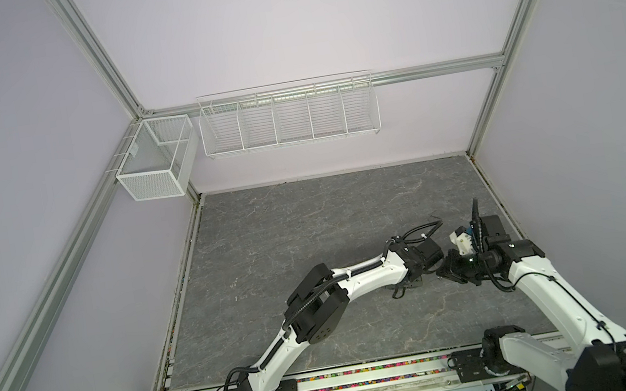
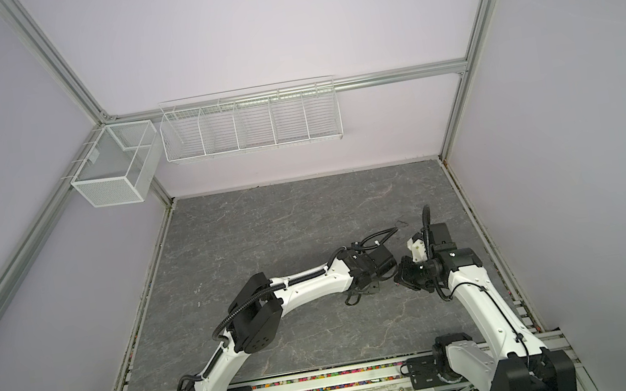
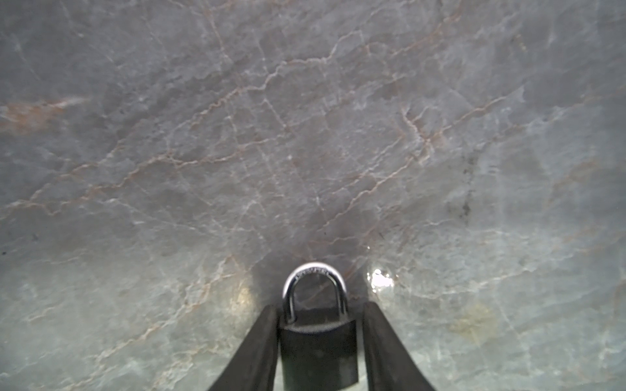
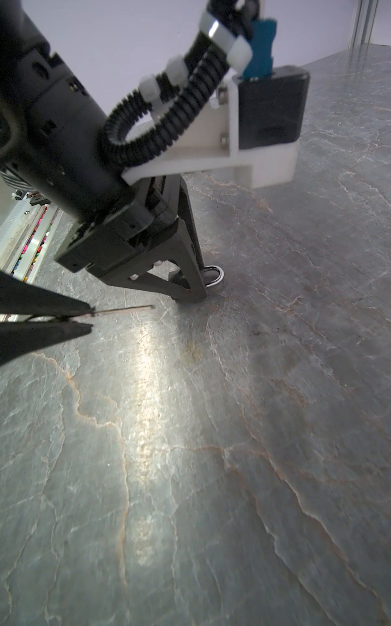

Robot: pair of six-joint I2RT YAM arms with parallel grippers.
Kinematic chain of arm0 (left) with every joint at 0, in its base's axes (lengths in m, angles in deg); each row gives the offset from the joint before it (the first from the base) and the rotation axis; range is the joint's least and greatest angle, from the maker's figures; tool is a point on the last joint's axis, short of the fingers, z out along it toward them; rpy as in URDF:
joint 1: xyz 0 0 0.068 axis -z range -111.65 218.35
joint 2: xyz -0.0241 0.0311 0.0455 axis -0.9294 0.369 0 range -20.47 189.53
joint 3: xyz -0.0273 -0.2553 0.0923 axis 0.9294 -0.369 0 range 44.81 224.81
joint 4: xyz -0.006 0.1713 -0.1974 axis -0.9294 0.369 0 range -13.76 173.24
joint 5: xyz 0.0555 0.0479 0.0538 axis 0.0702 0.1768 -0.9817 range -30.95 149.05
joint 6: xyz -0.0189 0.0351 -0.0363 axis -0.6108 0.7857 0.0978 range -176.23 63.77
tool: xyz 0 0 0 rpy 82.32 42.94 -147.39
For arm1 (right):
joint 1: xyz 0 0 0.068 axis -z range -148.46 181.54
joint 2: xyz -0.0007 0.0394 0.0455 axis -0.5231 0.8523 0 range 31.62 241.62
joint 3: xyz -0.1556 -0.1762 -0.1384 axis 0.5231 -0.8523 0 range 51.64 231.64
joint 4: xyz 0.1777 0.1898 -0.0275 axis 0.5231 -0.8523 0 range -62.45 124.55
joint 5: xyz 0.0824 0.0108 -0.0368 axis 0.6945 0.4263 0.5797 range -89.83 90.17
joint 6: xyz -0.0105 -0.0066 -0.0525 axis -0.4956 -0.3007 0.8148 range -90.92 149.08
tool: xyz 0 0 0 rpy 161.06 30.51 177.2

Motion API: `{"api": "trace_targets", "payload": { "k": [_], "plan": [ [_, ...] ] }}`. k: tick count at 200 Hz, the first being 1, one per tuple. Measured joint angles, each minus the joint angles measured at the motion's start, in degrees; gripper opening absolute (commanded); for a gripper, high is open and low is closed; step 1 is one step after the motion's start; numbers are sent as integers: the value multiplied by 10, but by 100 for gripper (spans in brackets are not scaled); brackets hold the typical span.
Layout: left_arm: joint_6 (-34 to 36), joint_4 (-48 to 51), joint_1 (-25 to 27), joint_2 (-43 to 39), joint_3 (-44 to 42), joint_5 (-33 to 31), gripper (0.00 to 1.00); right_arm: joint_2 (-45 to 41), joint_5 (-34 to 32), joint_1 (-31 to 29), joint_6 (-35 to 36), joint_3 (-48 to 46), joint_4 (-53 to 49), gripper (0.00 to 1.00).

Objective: Unlock with the key
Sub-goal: 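Lift the dark padlock off the table with the left gripper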

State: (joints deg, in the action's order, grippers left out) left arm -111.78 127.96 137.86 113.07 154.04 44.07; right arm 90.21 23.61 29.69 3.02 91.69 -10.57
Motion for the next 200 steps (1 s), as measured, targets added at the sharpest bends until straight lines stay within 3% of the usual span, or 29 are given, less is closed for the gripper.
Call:
{"api": "trace_targets", "payload": {
  "k": [47,66,139,169,200],
  "plan": [
    [-8,2,3,0,-2,-5,36,0,0,0,0,0,0,7],
    [-10,3,3,0,-2,-11,27,0,0,0,0,0,0,6],
    [-12,0,3,-14,-23,-45,24,-7,0,1,4,0,-2,7],
    [-17,-25,-5,-81,-87,-58,23,-16,-7,-6,8,15,-11,7],
    [-29,-69,-26,-206,-173,-65,21,-27,-39,-54,10,57,-22,7]
  ]
}}
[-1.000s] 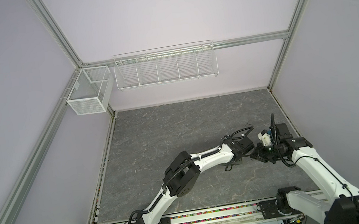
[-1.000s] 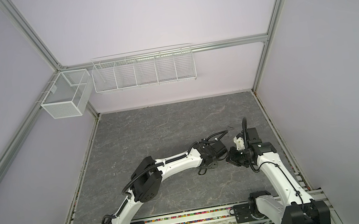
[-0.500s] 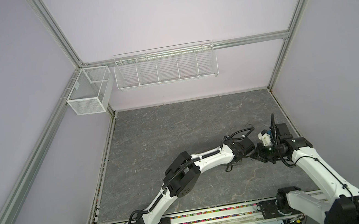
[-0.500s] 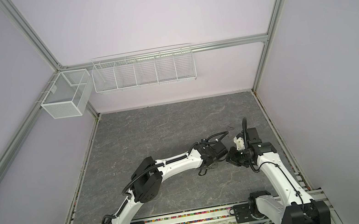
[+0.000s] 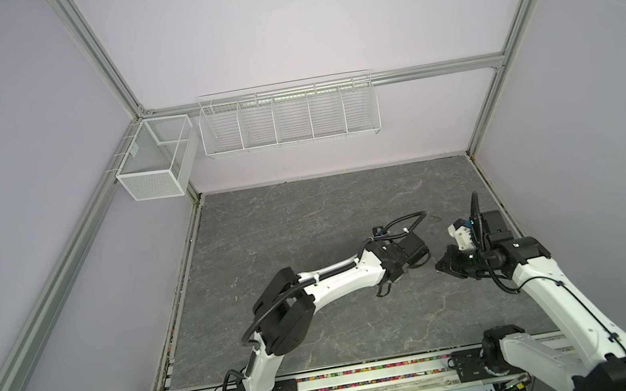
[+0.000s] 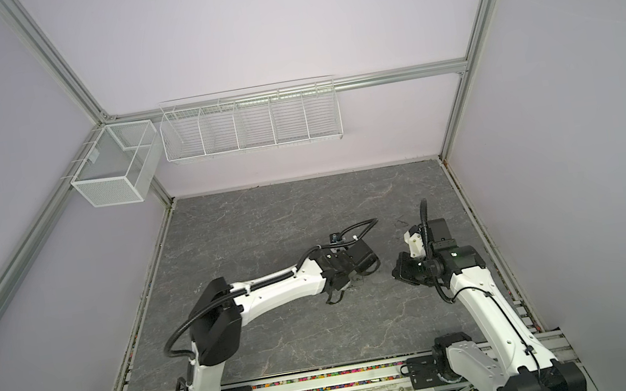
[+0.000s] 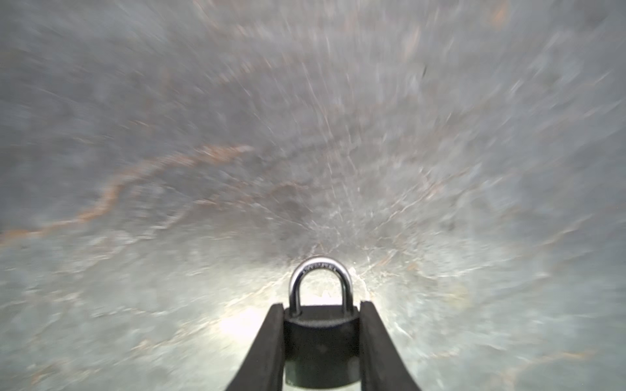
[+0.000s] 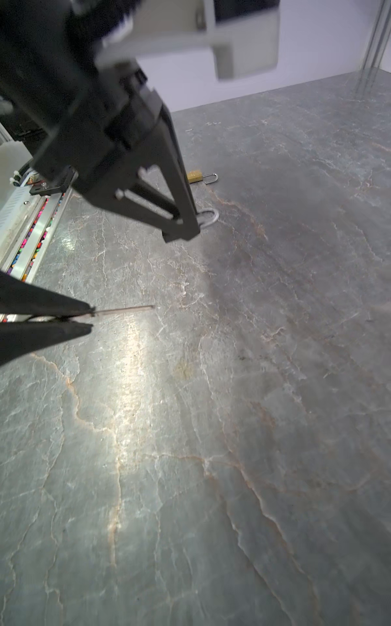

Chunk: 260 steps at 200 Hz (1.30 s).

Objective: Unlock with the key
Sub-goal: 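Lift the dark padlock off the table with the left gripper, then raise the padlock with the left gripper while the right brings the key toward it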

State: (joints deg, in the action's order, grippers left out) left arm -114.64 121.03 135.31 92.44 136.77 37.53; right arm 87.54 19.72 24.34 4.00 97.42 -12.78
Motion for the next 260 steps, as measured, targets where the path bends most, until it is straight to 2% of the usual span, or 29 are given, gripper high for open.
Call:
{"api": "trace_targets", "payload": {
  "k": [46,89,111,144,177,260],
  "plan": [
    [-16,-109,-32,-202,-143,-27,19,0,-51,-100,-1,49,-4,7],
    [-45,-252,-35,-383,-302,-52,13,0,-116,-212,-3,80,1,7],
    [-66,-311,-36,-448,-356,-70,13,1,-159,-275,-8,102,6,7],
    [-92,-368,-38,-486,-383,-78,13,24,-238,-381,-22,154,12,7],
    [-117,-407,-38,-499,-398,-72,13,53,-277,-447,-26,191,33,7],
    [-160,-436,-38,-472,-399,-44,12,103,-324,-515,-25,256,48,7]
  ]
}}
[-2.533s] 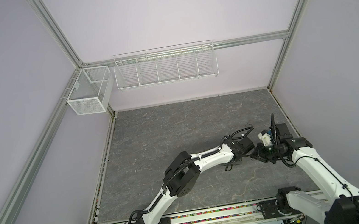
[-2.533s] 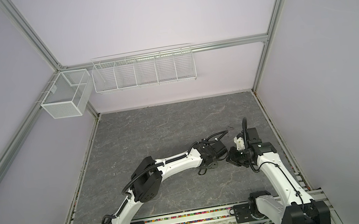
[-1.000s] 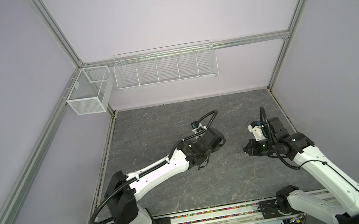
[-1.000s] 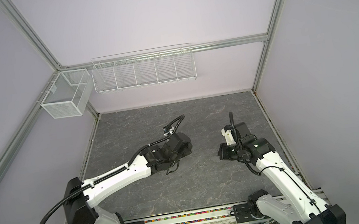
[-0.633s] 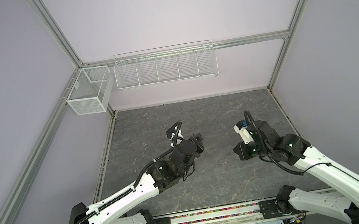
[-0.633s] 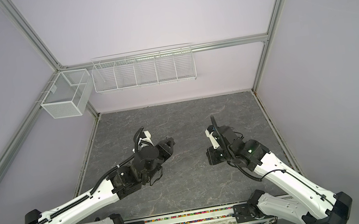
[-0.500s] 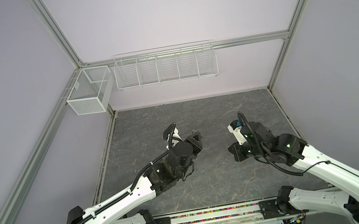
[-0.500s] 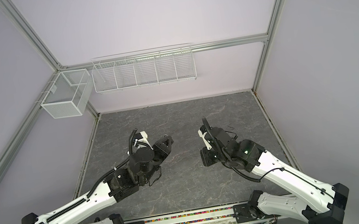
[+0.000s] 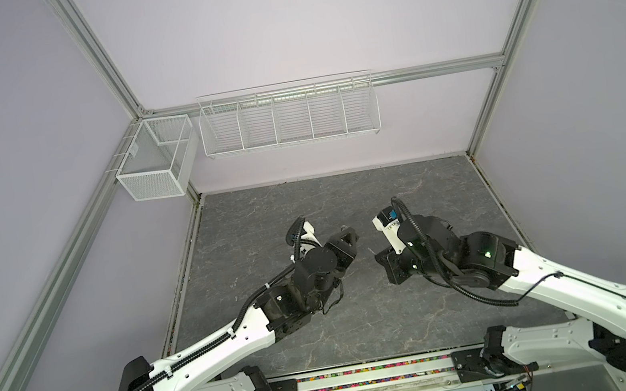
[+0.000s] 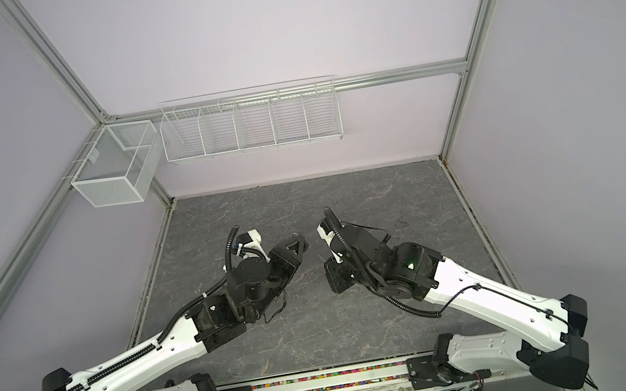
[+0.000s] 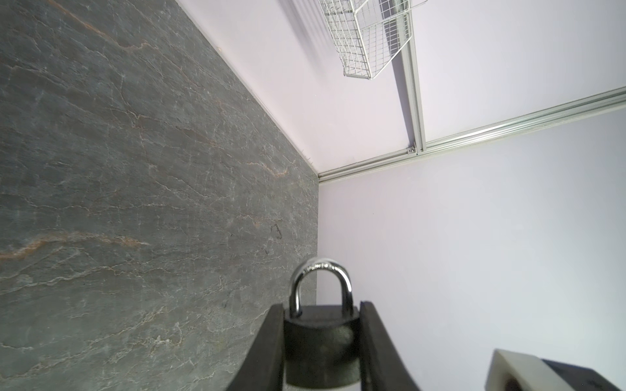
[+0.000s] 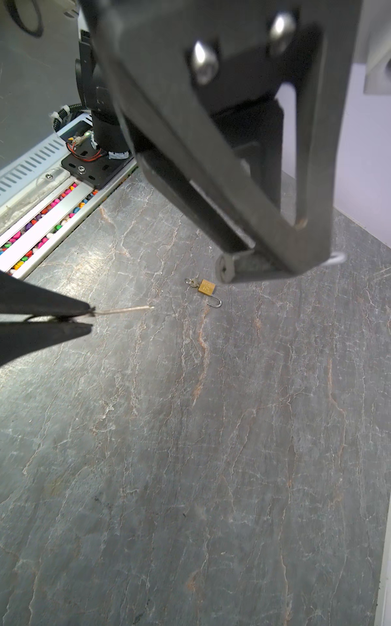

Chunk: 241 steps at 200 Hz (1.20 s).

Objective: Unlock with the key
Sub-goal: 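Raise the padlock with the left gripper while the right brings the key toward it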

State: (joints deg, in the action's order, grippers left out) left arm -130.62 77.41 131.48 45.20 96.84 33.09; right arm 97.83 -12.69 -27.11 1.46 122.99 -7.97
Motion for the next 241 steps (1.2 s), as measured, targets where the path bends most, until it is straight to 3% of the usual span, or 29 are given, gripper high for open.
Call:
{"api": "trace_targets", "payload": {
  "k": [70,241],
  "plan": [
    [-22,4,0,20,0,13,11,26,-67,-18,8,26,-5,7],
    [-36,-4,-1,25,2,37,8,59,-65,-11,15,45,-18,7]
  ]
}}
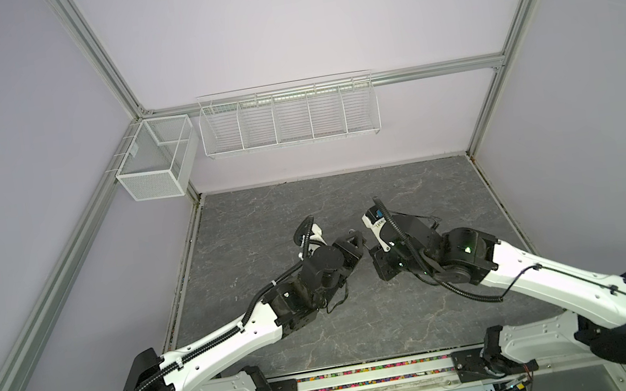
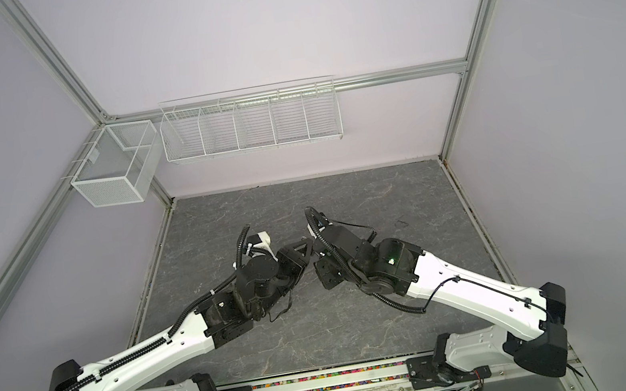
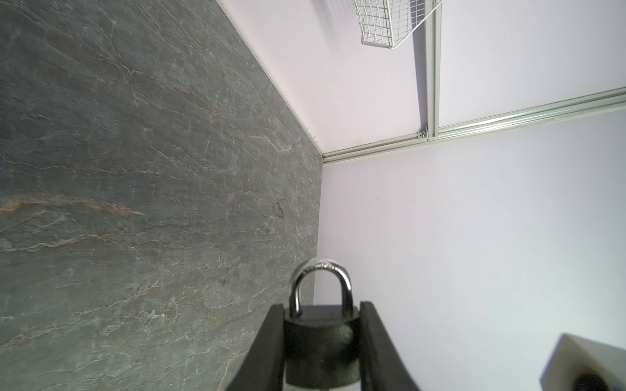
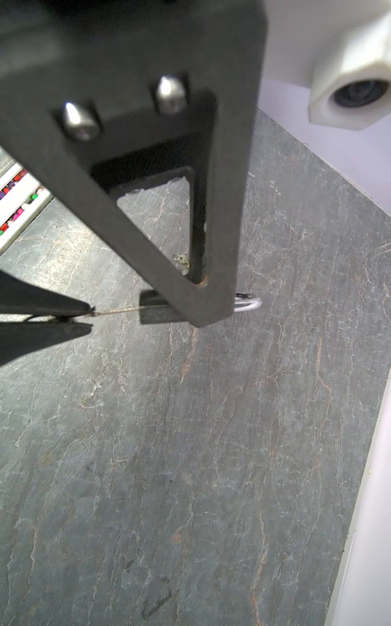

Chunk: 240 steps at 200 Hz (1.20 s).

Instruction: Unlock with the key

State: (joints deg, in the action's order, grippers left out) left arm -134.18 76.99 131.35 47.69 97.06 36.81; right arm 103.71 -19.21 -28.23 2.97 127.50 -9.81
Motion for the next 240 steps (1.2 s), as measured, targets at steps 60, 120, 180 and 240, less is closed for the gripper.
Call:
{"api": "trace_targets", "payload": {
  "k": [60,120,180,240],
  "plan": [
    [0,13,0,14,19,2,8,7,-8,2,-3,15,-15,7],
    [-16,25,-5,28,35,4,7,32,-16,5,-21,43,-35,7],
    [-22,23,-5,32,35,11,4,30,27,26,-55,43,-29,7],
    [-9,21,-6,33,35,28,2,30,79,57,-58,43,-19,7]
  ]
}}
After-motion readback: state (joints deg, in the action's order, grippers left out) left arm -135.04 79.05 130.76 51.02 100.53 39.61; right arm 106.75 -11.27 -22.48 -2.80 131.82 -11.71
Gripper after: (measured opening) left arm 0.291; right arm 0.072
